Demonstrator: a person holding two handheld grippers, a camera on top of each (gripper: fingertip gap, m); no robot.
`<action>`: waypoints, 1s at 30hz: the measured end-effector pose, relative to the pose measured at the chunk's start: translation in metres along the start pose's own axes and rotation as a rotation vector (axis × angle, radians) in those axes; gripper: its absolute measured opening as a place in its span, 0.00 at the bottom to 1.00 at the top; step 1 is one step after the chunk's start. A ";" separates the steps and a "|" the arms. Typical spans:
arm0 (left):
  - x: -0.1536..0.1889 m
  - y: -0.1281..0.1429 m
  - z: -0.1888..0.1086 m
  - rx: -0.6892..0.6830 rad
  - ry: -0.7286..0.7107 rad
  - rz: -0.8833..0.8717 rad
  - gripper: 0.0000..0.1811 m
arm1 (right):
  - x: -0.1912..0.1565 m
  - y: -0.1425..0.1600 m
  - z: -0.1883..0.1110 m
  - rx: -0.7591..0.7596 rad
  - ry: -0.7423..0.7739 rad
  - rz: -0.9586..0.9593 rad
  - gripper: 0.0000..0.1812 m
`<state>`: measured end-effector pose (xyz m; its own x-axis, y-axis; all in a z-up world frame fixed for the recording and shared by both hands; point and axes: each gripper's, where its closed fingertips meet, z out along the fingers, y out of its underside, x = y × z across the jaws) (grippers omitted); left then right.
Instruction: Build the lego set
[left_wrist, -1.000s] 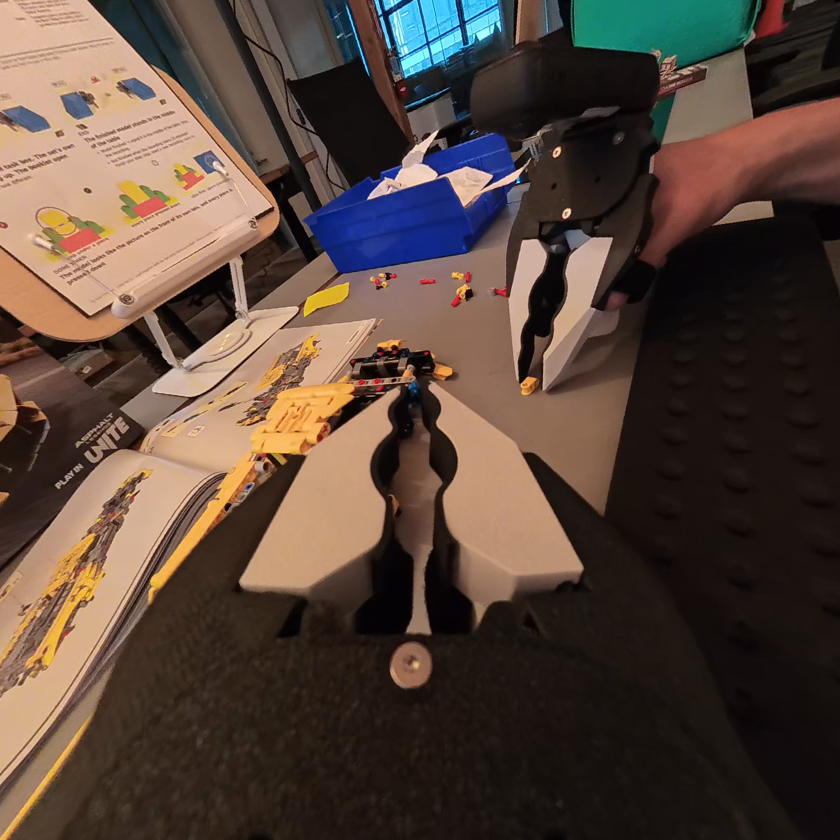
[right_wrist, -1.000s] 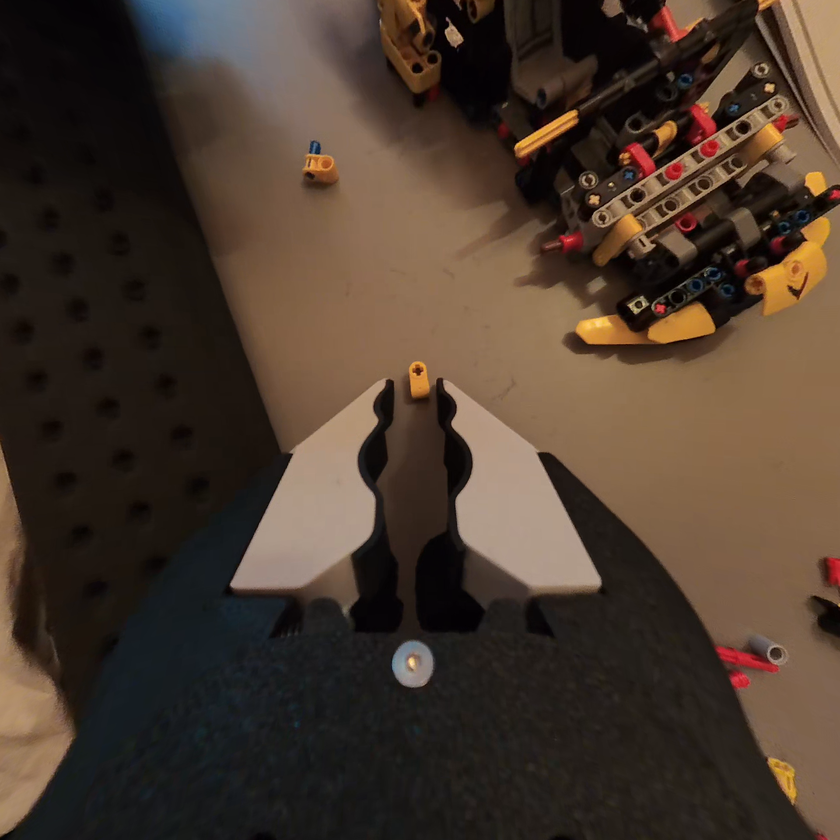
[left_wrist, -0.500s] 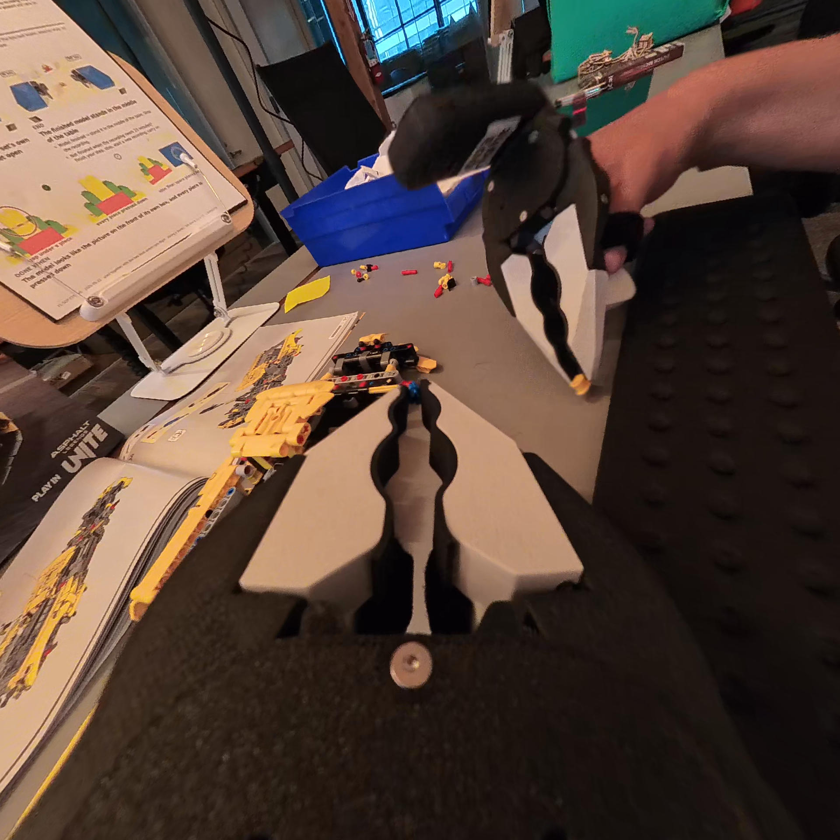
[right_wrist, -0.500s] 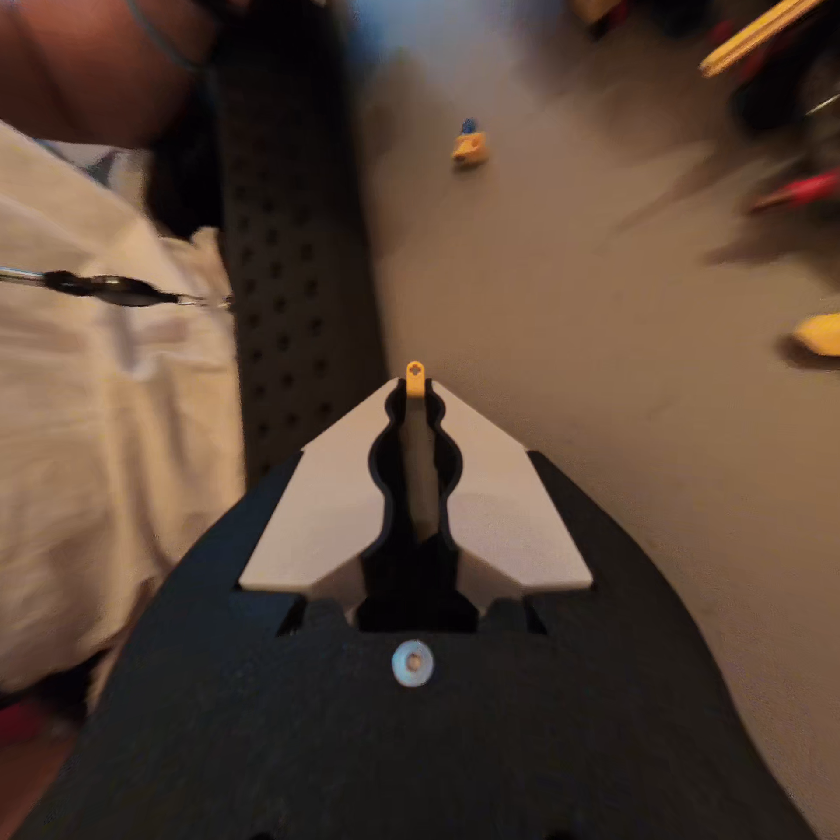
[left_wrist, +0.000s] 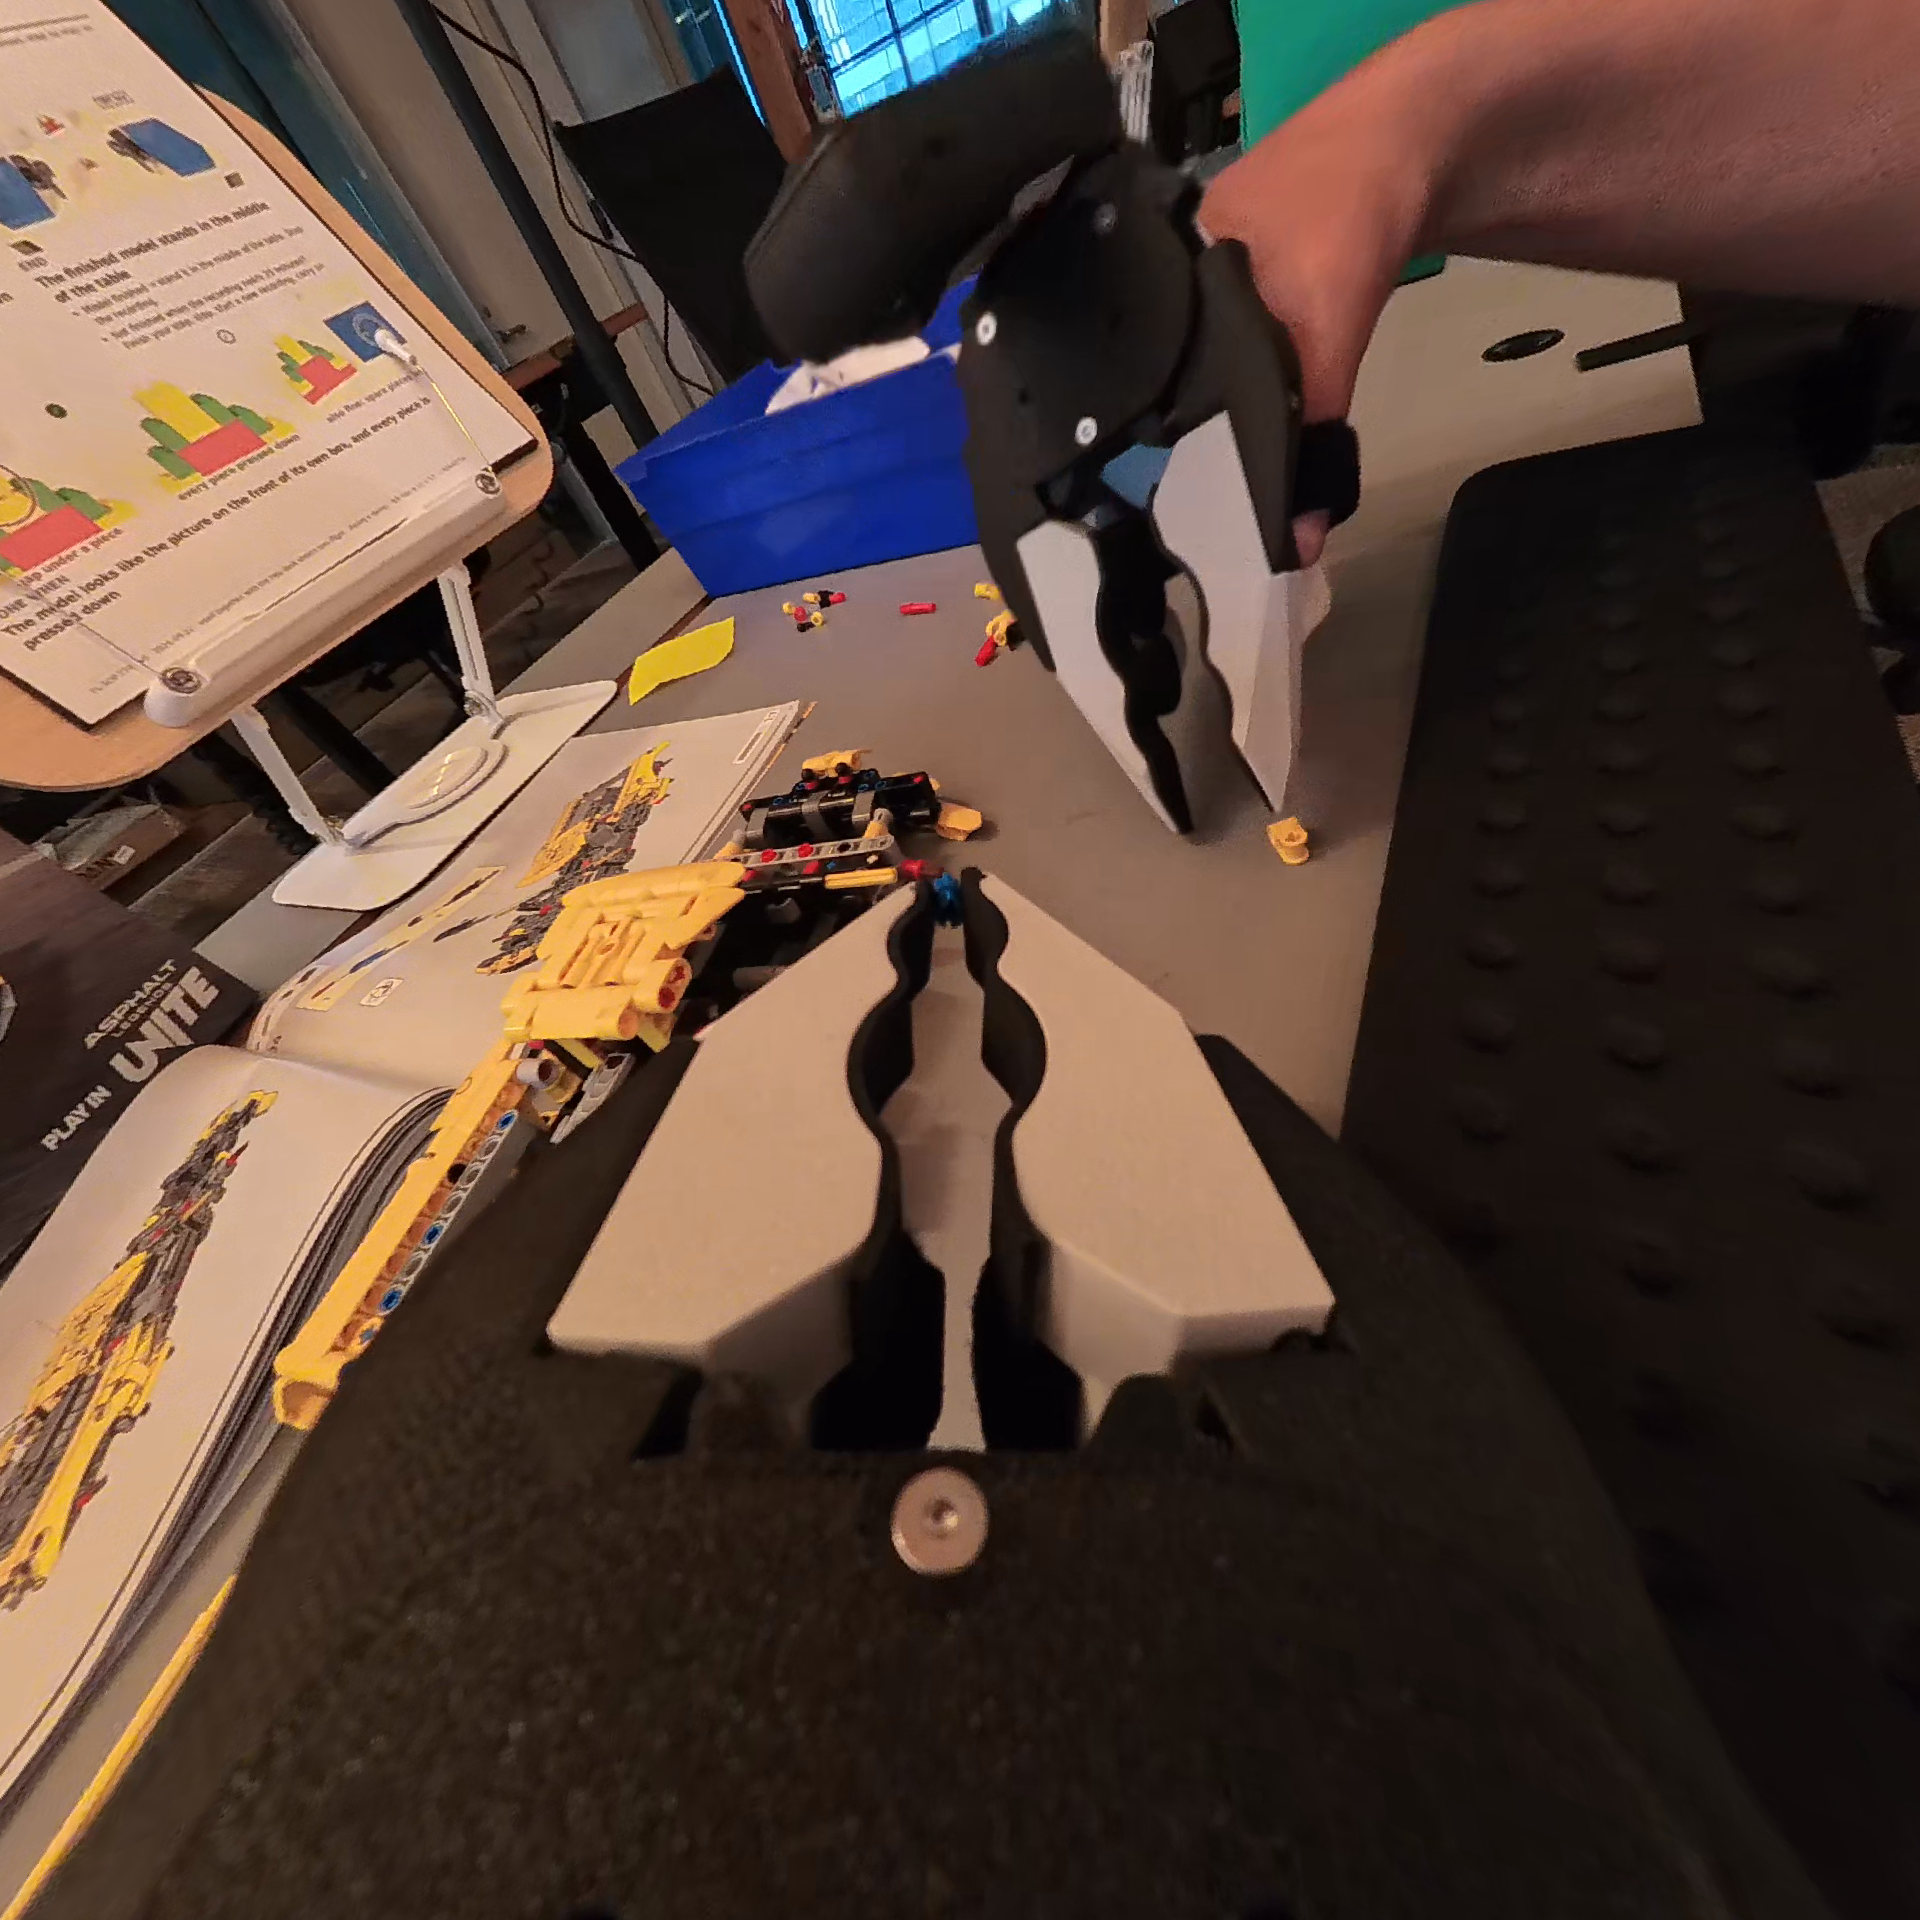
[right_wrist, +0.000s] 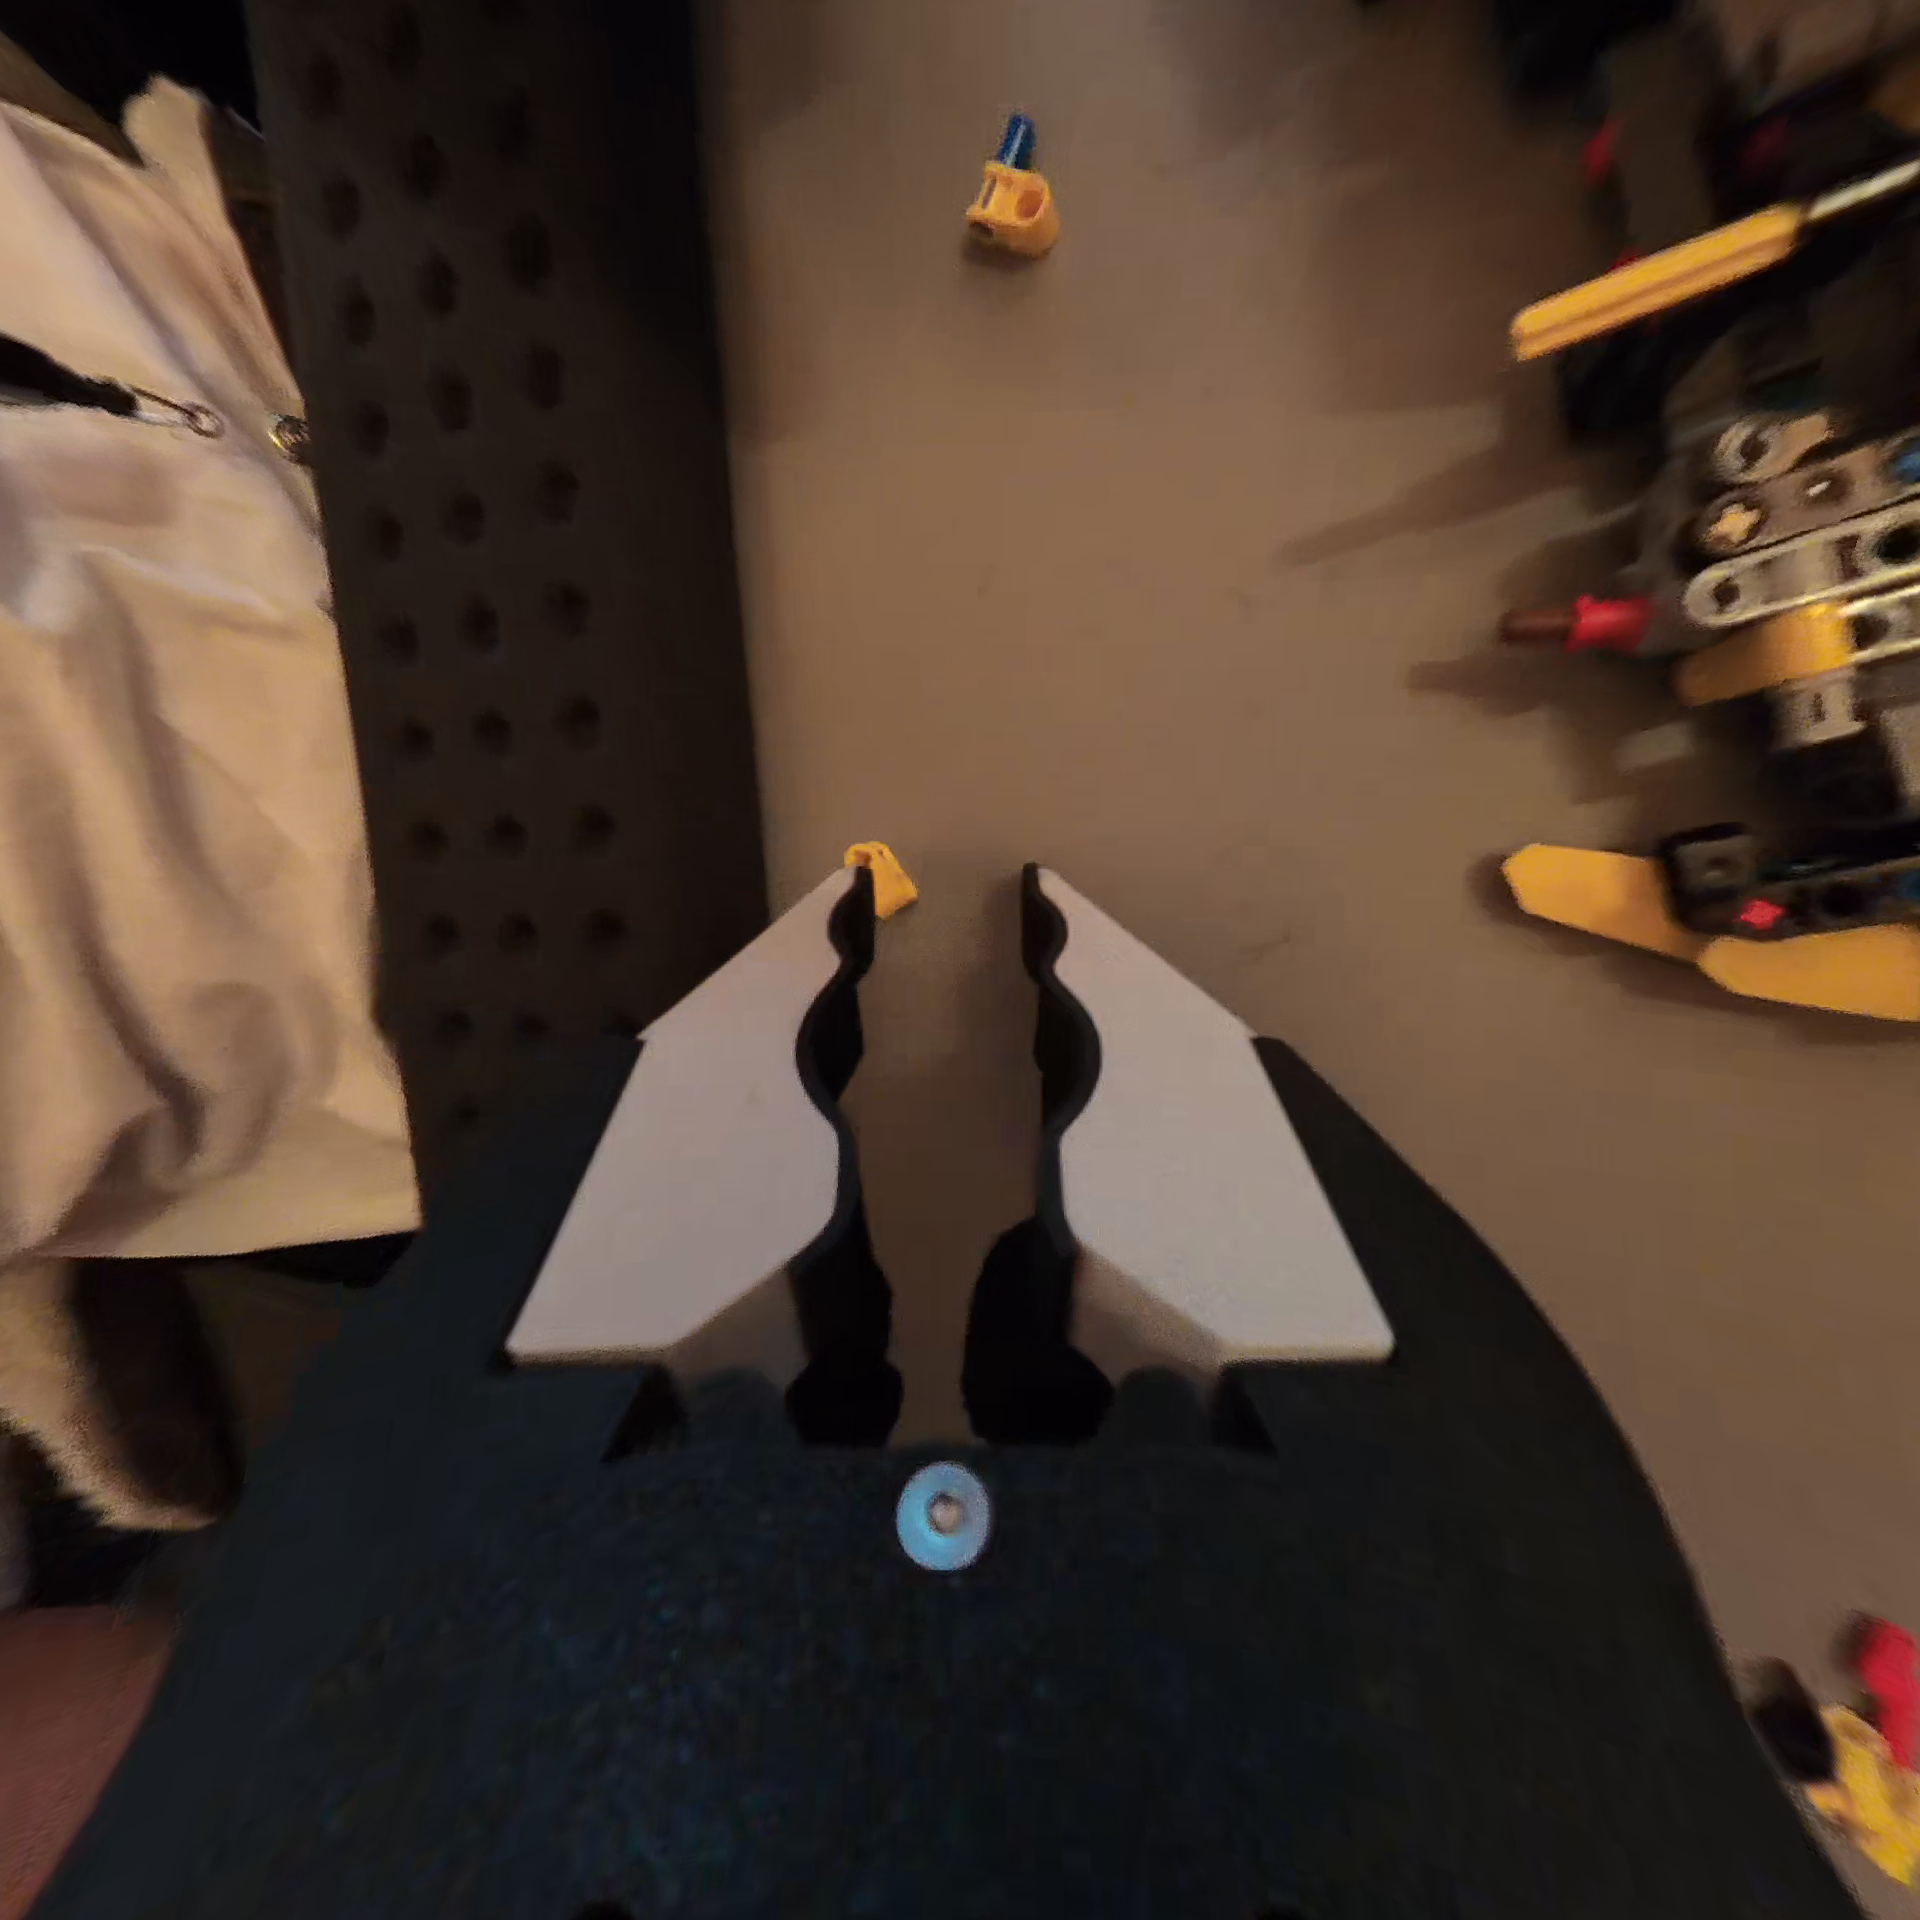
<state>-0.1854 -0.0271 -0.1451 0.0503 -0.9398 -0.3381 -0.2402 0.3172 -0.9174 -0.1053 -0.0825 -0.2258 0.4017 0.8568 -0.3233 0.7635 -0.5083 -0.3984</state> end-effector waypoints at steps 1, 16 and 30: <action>0.000 0.000 0.000 0.002 -0.001 0.000 0.03 | 0.001 0.000 -0.001 0.018 0.036 -0.033 0.15; 0.004 0.005 0.004 -0.027 0.013 0.024 0.03 | -0.013 0.000 0.007 0.212 0.295 -0.361 0.12; 0.015 0.006 0.004 -0.027 0.067 0.033 0.03 | -0.022 -0.021 0.003 0.260 0.018 -0.100 0.04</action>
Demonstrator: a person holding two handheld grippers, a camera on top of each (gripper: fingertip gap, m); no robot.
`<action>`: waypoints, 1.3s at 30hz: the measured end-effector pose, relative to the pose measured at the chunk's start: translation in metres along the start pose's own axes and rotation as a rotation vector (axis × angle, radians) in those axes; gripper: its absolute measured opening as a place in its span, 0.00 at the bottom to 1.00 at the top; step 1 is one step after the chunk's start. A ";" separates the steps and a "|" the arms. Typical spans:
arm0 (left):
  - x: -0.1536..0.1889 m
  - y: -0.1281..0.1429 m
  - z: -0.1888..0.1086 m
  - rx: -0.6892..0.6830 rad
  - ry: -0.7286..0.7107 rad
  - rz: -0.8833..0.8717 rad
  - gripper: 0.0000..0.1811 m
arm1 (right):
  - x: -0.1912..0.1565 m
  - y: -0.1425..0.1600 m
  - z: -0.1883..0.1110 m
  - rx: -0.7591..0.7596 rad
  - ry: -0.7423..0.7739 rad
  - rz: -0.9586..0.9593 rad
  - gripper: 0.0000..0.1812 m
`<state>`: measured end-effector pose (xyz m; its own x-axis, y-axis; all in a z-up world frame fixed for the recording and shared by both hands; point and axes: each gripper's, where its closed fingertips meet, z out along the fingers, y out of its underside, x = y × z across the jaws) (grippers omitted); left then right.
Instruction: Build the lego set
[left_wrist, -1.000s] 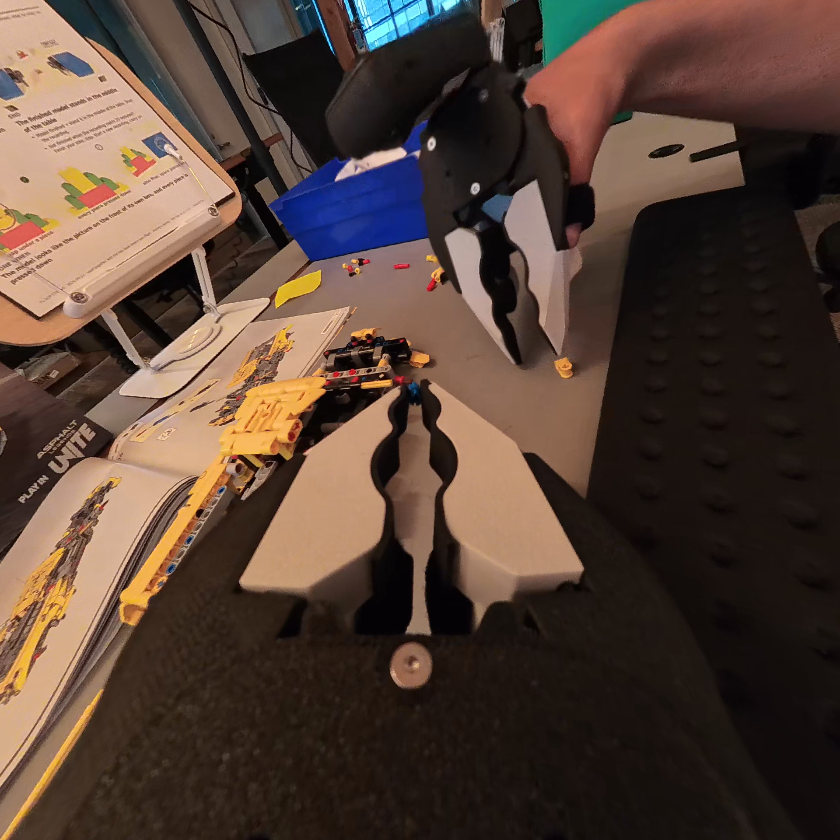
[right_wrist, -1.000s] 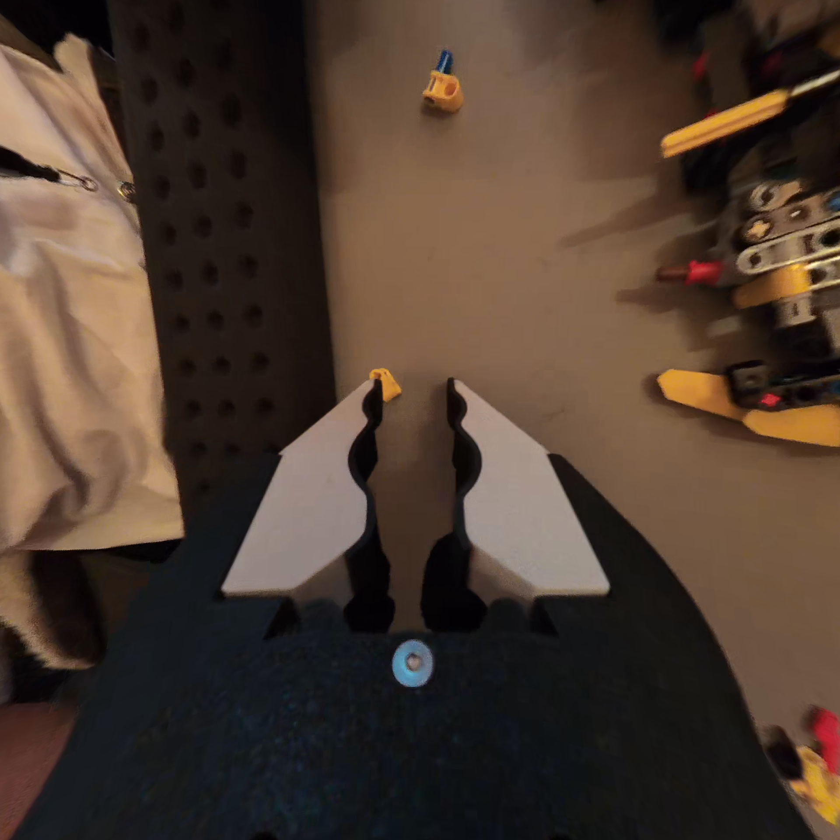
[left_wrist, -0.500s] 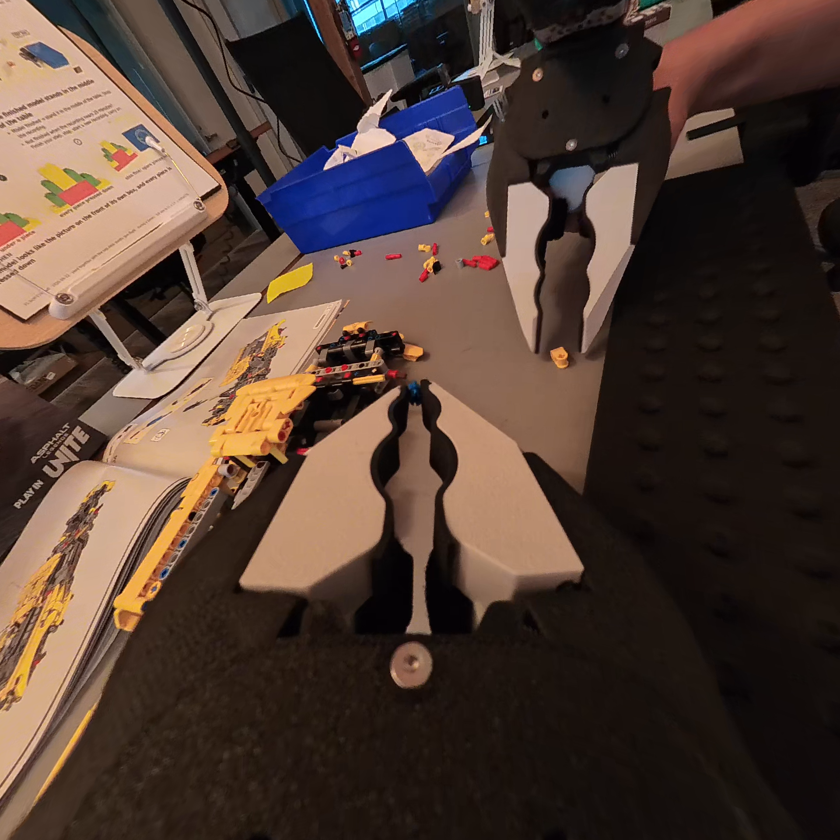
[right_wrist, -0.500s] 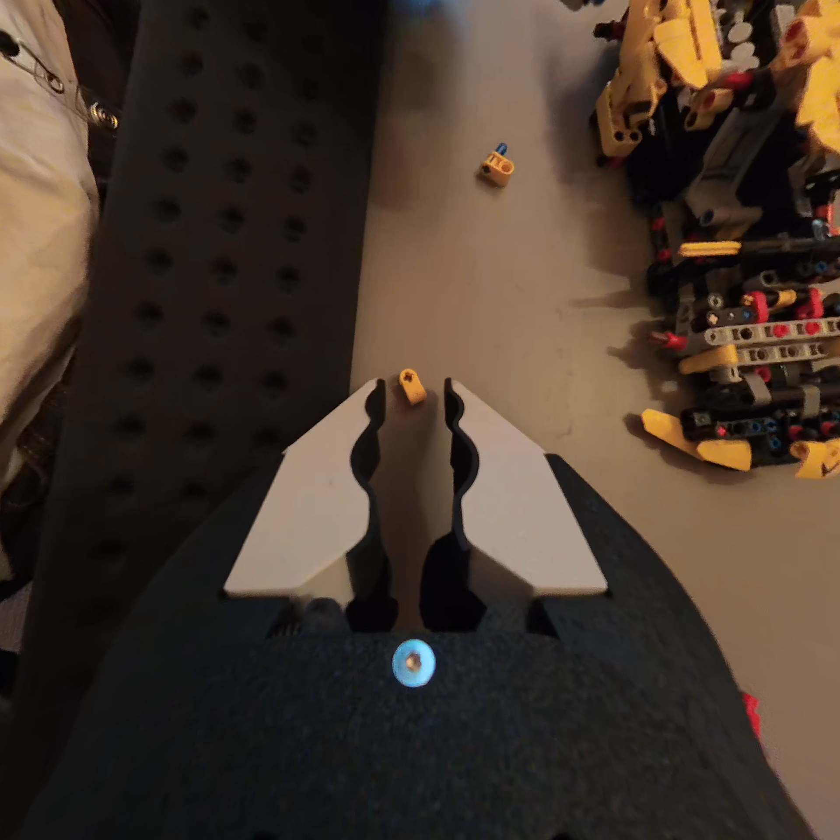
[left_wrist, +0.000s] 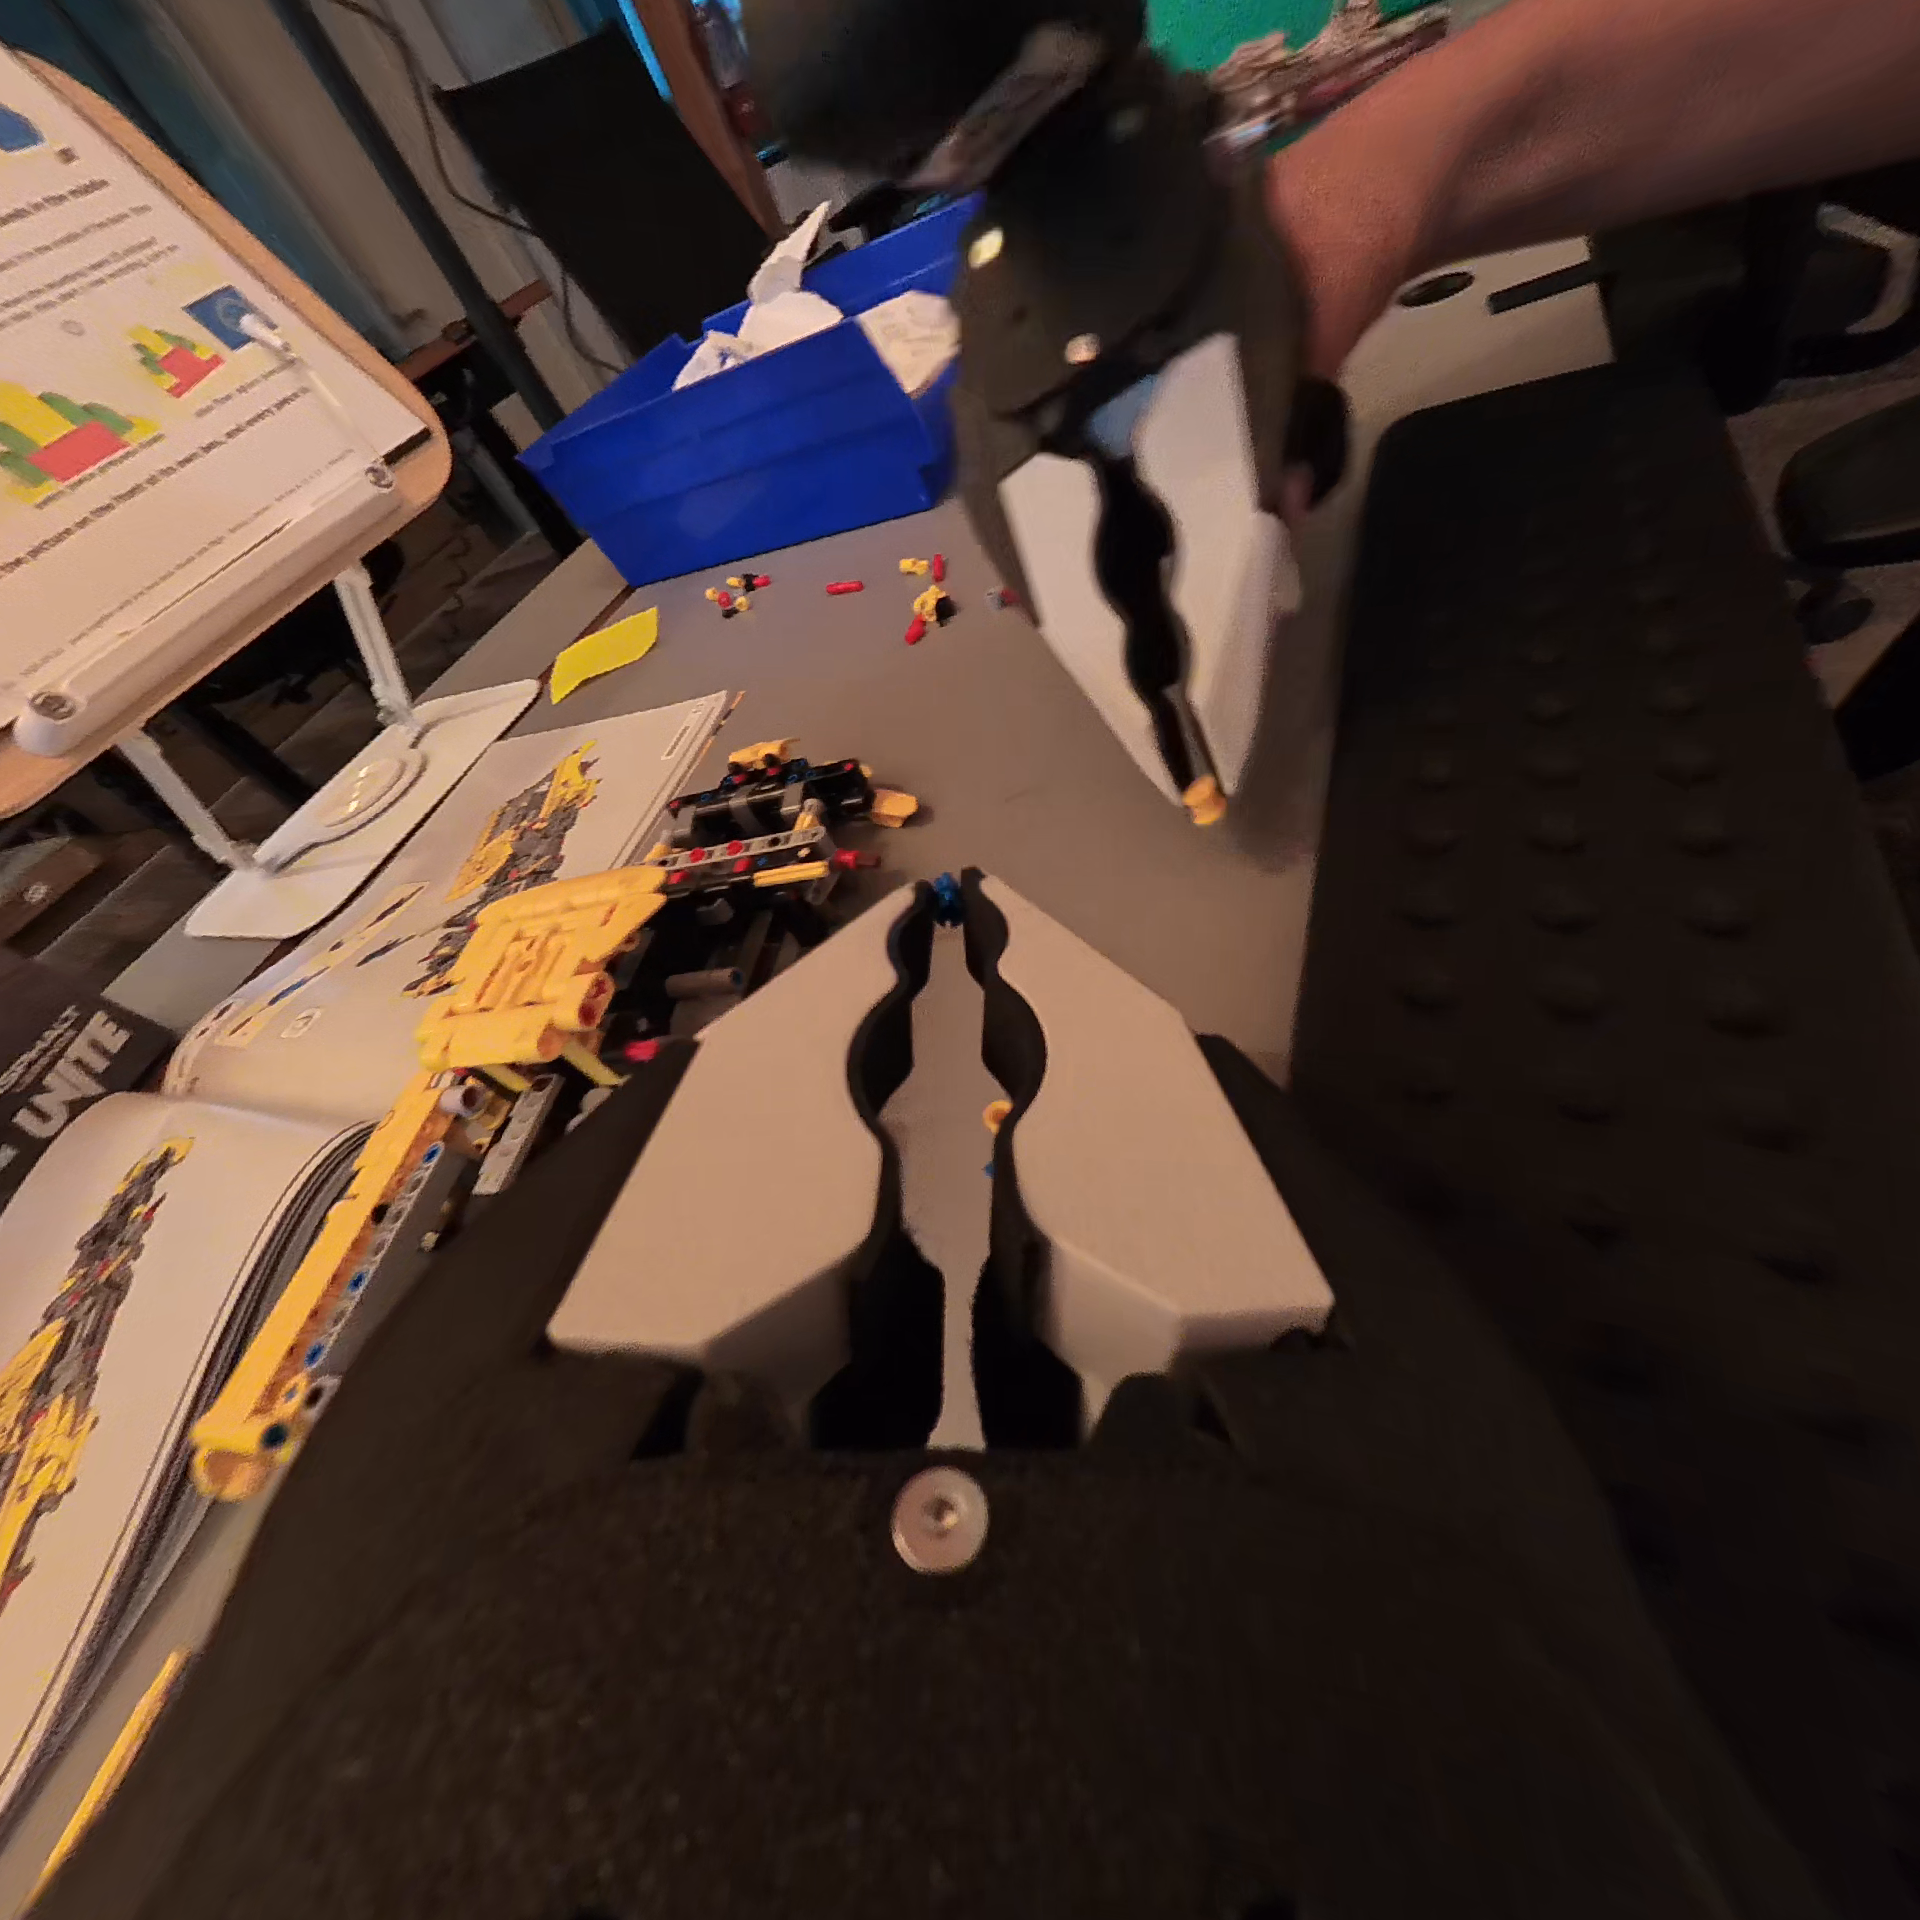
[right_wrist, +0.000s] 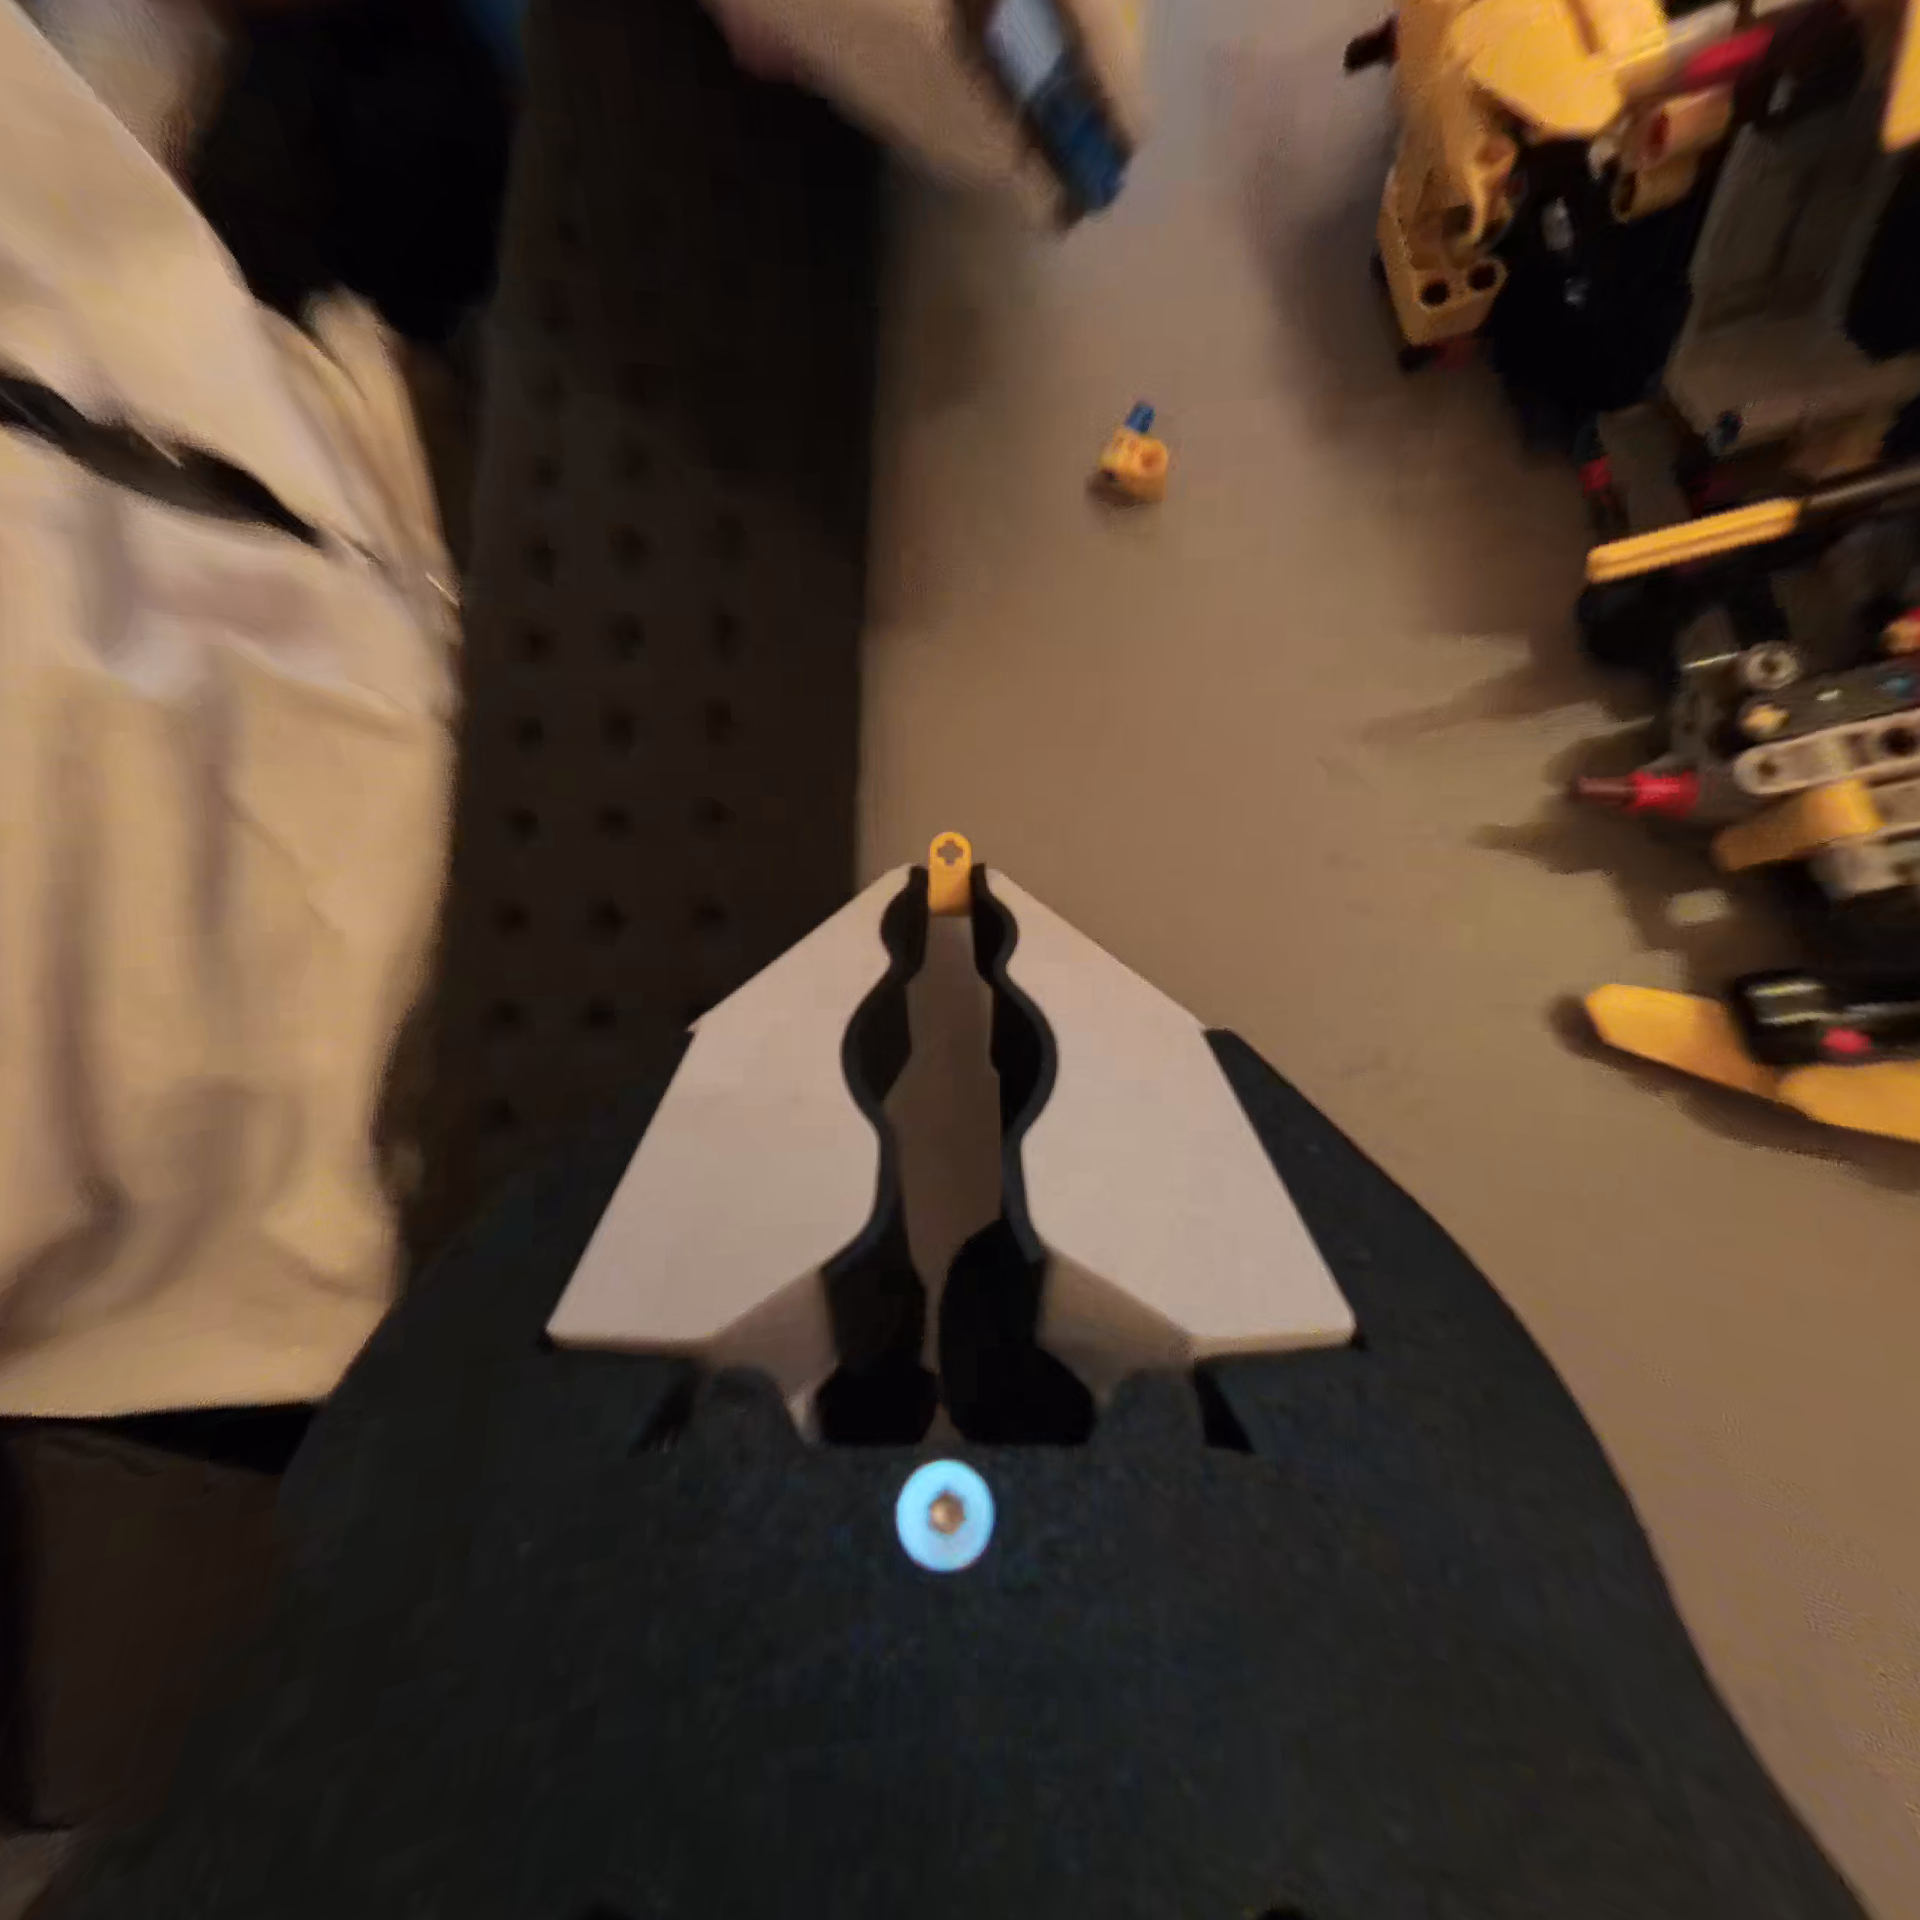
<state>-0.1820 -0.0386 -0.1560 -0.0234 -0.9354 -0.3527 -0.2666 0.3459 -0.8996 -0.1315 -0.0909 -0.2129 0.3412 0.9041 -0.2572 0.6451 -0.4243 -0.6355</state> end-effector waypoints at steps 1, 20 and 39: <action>0.005 -0.002 0.000 0.008 0.023 0.010 0.03 | -0.007 -0.010 -0.003 0.067 -0.106 0.094 0.04; 0.034 -0.018 -0.007 0.097 0.198 -0.018 0.03 | -0.023 -0.084 -0.003 0.282 -0.428 0.120 0.04; -0.003 -0.062 -0.053 0.453 0.482 -0.661 0.02 | -0.026 -0.145 -0.027 0.713 0.240 -0.533 0.04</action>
<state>-0.2164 -0.0606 -0.0857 -0.4252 -0.8466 0.3200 0.0301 -0.3666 -0.9299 -0.2157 -0.0548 -0.0948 0.3042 0.9021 0.3060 0.2109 0.2495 -0.9451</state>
